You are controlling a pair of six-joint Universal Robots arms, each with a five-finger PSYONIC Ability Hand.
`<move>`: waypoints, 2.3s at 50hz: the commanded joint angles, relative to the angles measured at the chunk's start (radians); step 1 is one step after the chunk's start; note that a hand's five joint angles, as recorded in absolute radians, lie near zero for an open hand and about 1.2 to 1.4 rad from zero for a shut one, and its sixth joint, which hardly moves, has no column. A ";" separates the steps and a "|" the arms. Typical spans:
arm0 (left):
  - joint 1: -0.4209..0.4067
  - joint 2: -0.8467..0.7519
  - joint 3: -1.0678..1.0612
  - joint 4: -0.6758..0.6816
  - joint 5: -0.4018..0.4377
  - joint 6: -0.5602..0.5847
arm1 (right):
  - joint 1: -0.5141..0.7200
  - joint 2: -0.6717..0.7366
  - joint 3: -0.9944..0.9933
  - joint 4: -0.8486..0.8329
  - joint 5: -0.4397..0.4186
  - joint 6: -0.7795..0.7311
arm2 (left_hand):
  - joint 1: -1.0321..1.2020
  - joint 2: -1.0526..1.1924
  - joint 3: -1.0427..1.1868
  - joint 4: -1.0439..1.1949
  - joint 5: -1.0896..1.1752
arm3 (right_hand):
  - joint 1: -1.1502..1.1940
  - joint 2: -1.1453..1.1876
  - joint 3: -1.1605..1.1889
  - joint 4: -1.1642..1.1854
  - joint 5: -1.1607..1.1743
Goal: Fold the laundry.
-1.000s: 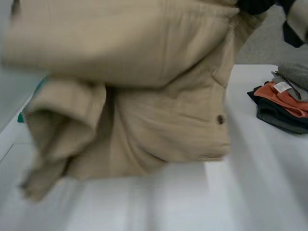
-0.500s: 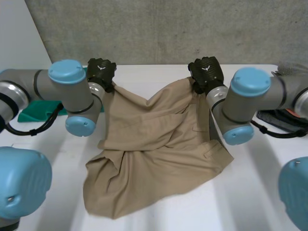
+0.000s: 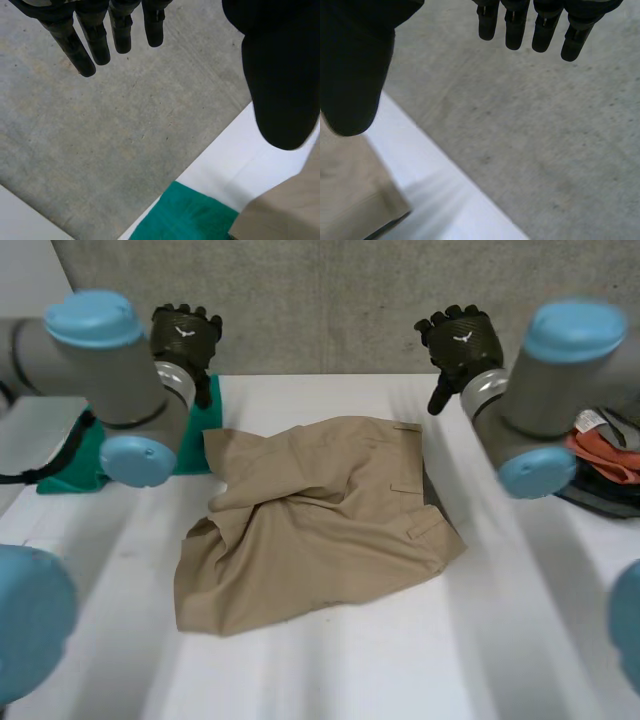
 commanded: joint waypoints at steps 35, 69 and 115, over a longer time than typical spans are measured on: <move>0.007 0.598 -1.312 0.060 0.266 0.035 | -0.164 -0.442 1.144 -0.179 -0.488 -0.370 | 0.341 0.324 0.318 0.330 0.305 | 0.274 0.286 0.287 0.282 0.274; -0.061 0.890 -1.092 0.209 0.160 0.063 | -0.141 -0.671 0.919 -0.172 -0.281 -0.074 | 1.207 1.190 1.184 1.196 1.171 | 1.172 1.184 1.186 1.180 1.172; -0.024 0.363 -0.015 0.298 0.103 -0.158 | 0.006 -0.257 0.052 -0.396 0.020 0.071 | 1.207 1.190 1.184 1.196 1.171 | 1.172 1.184 1.186 1.180 1.172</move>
